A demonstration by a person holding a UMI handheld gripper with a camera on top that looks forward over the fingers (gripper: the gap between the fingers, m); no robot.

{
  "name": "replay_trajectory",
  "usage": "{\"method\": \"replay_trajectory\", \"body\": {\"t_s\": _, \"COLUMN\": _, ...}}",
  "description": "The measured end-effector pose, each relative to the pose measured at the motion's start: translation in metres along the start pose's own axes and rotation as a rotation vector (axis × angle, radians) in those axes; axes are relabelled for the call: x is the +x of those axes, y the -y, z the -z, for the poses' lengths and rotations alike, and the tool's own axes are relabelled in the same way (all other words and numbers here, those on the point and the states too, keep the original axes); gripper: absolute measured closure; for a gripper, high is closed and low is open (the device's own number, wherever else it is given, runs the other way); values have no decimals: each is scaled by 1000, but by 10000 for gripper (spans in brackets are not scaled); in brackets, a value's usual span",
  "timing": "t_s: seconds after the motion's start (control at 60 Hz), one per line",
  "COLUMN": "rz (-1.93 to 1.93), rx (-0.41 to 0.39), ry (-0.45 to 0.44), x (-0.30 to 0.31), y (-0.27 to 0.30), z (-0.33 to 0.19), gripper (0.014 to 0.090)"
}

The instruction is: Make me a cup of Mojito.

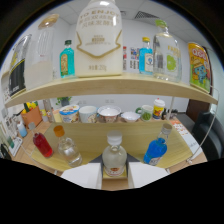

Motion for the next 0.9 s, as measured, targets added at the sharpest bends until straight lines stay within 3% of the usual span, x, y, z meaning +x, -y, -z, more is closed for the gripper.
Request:
{"method": "replay_trajectory", "body": {"t_s": 0.3, "rz": 17, "rx": 78, "ry": -83, "x": 47, "y": 13, "z": 70, "gripper": 709}}
{"method": "replay_trajectory", "body": {"t_s": 0.667, "rz": 82, "rx": -22, "ry": -149, "x": 106, "y": -62, "z": 74, "gripper": 710}}
{"method": "replay_trajectory", "body": {"t_s": 0.8, "rz": 347, "rx": -50, "ry": -211, "x": 116, "y": -69, "z": 69, "gripper": 708}}
{"method": "replay_trajectory", "body": {"t_s": 0.9, "rz": 640, "rx": -27, "ry": -262, "x": 117, "y": -59, "z": 69, "gripper": 707}}
